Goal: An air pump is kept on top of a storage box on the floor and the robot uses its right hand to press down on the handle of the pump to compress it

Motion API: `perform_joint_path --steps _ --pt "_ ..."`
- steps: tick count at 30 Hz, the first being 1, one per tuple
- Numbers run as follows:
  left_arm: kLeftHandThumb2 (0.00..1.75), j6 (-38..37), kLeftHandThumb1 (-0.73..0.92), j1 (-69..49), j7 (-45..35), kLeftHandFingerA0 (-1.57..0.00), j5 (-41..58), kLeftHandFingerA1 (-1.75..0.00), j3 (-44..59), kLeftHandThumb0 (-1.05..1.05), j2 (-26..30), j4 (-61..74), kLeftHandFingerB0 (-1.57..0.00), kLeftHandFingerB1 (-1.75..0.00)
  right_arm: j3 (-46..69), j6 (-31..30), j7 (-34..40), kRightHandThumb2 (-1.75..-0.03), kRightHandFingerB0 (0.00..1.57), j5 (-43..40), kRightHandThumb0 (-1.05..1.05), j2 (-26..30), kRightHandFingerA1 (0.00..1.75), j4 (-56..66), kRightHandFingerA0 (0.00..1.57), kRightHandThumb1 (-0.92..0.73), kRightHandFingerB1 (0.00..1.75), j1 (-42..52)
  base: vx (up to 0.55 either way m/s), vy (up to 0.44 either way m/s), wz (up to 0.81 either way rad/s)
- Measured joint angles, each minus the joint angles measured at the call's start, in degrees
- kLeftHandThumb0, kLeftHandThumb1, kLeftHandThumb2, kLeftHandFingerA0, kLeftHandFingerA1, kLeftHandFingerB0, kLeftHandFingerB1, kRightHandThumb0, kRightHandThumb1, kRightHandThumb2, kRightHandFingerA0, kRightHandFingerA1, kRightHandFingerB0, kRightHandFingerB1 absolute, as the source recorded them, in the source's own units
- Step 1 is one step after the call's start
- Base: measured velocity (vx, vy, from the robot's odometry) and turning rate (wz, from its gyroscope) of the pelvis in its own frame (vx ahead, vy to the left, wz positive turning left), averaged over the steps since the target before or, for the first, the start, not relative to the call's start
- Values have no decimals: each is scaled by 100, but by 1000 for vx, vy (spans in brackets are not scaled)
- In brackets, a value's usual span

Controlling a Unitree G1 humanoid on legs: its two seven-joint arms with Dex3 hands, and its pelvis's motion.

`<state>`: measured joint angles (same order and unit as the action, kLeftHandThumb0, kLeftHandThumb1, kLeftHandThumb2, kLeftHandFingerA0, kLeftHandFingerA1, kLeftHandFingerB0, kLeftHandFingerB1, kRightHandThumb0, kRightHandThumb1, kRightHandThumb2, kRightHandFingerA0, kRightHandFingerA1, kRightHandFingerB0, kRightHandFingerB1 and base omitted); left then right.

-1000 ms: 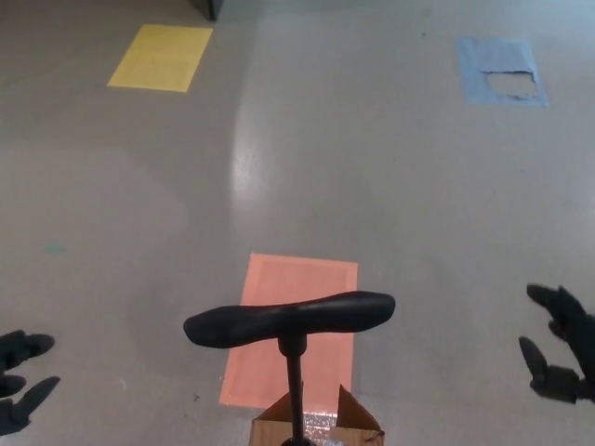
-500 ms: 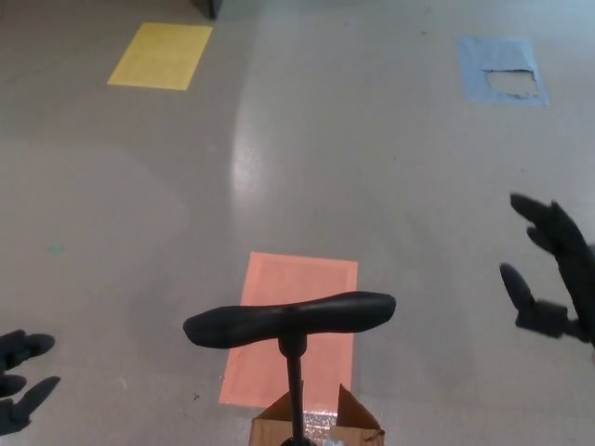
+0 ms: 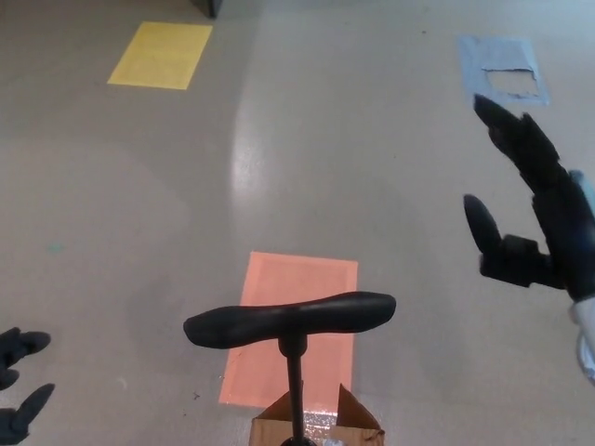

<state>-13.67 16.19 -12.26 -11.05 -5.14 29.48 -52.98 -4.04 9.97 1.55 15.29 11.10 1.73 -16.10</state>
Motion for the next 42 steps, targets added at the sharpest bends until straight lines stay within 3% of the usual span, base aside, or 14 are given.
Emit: perform_joint_path --steps 9,13,14,15,16,18,20,21,22,24,25,39,40,42 --pt "105 0 73 5 -1 -2 2 -42 0 -67 0 -69 -7 -35 -409 -320 -203 -116 0 29 -88 -124 17 1374 0 -76 16 -225 0 0 0" --pt "72 0 92 11 -2 -10 2 -29 0 -67 0 -134 -9 -24 -634 -496 -336 -93 0 49 -94 -160 10 1949 0 -71 9 -389 0 0 0" --pt "108 0 75 14 -4 -2 2 -41 1 -68 0 -155 -5 -34 -710 -562 -389 -115 0 58 -92 -163 14 2150 0 -73 13 -456 0 0 0" --pt "74 0 92 16 -5 -10 3 -32 1 -63 0 -169 -7 -25 -755 -606 -425 -116 0 68 -95 -163 11 2275 0 -74 10 -502 0 0 0" --pt "107 0 78 16 -9 -11 4 -46 2 -70 1 -184 -1 -37 -828 -667 -476 -114 0 83 -93 -163 12 2451 0 -71 10 -570 0 0 0" --pt "107 0 78 18 -18 -7 7 -44 5 -67 0 -201 -1 -37 -925 -755 -554 -108 0 110 -92 -162 11 2695 0 -67 10 -682 0 0 0" --pt "107 -1 79 45 -34 -12 12 -46 10 -70 1 -254 -2 -38 -1083 -903 -697 -104 0 140 -95 -157 7 3064 0 -66 5 -882 0 0 0" --pt "74 -3 92 71 -40 -16 14 -34 10 -69 1 -307 -10 -28 -1155 -978 -768 -91 0 154 -90 -149 2 3228 0 -55 0 -971 0 0 0" --pt "115 -4 62 93 -42 0 15 -48 11 -33 1 -358 0 -47 -1218 -1046 -836 -88 0 165 -87 -137 2 3373 0 -52 0 -1053 0 0 0" --pt "116 -5 63 122 -47 0 16 -48 12 -33 1 -413 0 -47 -1314 -1153 -950 -85 0 180 -82 -109 2 3569 0 -49 0 -1189 0 0 0" --pt "107 -6 77 133 -52 -12 18 -47 14 -71 1 -438 0 -38 -1394 -1268 -1066 -86 0 196 -84 -63 3 3734 0 -49 0 -1307 0 0 0" --pt "109 -57 77 296 -161 -5 81 -43 135 -67 3 -668 -3 -34 -2234 -2310 -2114 -89 0 480 -87 415 4 4135 0 -50 0 -2084 0 0 0" --pt "108 -58 79 305 -168 -11 83 -45 140 -72 3 -671 -1 -36 -2289 -2369 -2169 -59 0 501 -85 431 0 4125 0 -61 0 -2104 0 0 0" --pt "108 -66 77 332 -178 -5 84 -43 144 -70 3 -692 -2 -33 -2431 -2560 -2328 -90 0 564 -88 473 4 4086 0 -51 0 -2169 0 0 0"
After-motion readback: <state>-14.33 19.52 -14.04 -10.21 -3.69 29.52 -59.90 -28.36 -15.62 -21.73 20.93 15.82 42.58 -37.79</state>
